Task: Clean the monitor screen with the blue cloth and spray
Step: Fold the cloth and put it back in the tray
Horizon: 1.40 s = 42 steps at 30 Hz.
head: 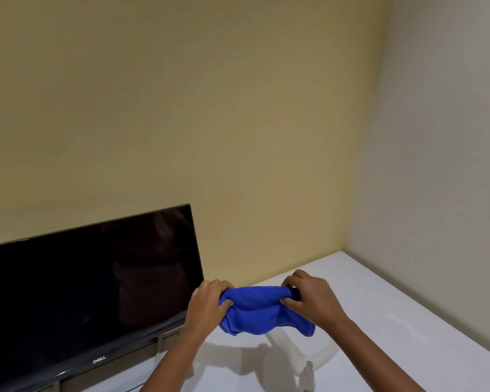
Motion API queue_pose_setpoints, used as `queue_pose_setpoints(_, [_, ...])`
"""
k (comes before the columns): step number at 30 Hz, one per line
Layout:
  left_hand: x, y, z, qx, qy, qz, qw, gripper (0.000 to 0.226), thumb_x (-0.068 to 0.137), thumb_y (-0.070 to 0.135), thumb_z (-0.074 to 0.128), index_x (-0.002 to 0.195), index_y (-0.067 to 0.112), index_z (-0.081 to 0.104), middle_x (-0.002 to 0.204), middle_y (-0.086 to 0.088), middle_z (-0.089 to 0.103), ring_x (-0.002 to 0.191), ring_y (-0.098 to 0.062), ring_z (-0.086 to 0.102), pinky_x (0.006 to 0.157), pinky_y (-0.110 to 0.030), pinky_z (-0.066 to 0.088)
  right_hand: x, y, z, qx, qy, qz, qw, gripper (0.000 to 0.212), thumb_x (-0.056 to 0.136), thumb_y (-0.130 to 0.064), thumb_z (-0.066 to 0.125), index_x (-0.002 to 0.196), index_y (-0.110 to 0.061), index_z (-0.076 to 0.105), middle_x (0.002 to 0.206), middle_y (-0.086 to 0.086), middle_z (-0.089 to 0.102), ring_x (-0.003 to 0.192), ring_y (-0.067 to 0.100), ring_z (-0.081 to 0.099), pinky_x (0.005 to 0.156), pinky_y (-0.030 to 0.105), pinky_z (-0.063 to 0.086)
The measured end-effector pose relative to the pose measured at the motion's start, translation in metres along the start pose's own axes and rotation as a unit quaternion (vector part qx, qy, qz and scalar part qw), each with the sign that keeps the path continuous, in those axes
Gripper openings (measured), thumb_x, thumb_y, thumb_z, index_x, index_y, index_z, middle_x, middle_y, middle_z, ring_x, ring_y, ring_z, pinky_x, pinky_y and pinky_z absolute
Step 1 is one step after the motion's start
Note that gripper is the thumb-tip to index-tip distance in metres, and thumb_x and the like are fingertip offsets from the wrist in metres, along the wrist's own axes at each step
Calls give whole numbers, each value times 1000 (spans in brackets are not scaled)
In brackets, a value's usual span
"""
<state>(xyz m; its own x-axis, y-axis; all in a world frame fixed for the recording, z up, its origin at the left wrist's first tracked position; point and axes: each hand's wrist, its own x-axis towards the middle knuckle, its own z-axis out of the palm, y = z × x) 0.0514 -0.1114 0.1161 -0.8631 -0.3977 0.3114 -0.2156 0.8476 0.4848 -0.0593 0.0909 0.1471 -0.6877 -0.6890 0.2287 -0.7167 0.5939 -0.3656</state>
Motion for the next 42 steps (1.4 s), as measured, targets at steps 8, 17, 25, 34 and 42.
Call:
queue_pose_setpoints(8, [92, 61, 69, 86, 19, 74, 993, 45, 76, -7, 37, 100, 20, 64, 89, 0, 66, 95, -18, 52, 82, -21, 35, 15, 94, 11, 38, -69, 111, 991, 7, 84, -23, 51, 88, -21, 45, 81, -3, 58, 74, 16, 51, 83, 29, 42])
queue_pose_setpoints(17, [142, 72, 144, 265, -145, 143, 943, 38, 87, -4, 33, 113, 10, 57, 104, -12, 65, 107, -26, 45, 81, -32, 35, 23, 136, 63, 94, -181, 111, 973, 30, 89, -21, 50, 101, -26, 22, 64, -4, 44, 65, 17, 44, 62, 24, 39])
queue_pose_setpoints(25, [153, 80, 200, 259, -218, 168, 926, 36, 86, -6, 34, 114, 6, 54, 113, -14, 59, 108, -29, 46, 79, -32, 32, 29, 158, 85, -126, -257, 71, 956, 52, 98, -21, 33, 144, -7, 12, 71, 6, 40, 52, 15, 27, 52, 25, 26])
queue_pose_setpoints(34, [133, 64, 244, 235, -239, 193, 922, 38, 92, 10, 35, 130, 7, 37, 135, -10, 41, 115, -26, 44, 93, -36, 37, 29, 155, 99, -181, -173, 15, 968, 60, 45, -35, 90, 97, -11, 71, 96, 14, 68, 71, 22, 64, 50, 23, 50])
queue_pose_setpoints(42, [120, 50, 267, 205, -339, 58, 916, 47, 96, 20, 34, 142, 12, 26, 148, -9, 33, 132, -25, 36, 112, -35, 27, 40, 170, 130, -141, -368, 17, 919, 78, 93, -36, 48, 149, -11, 0, 158, 11, -3, 146, 28, -1, 116, 40, 24])
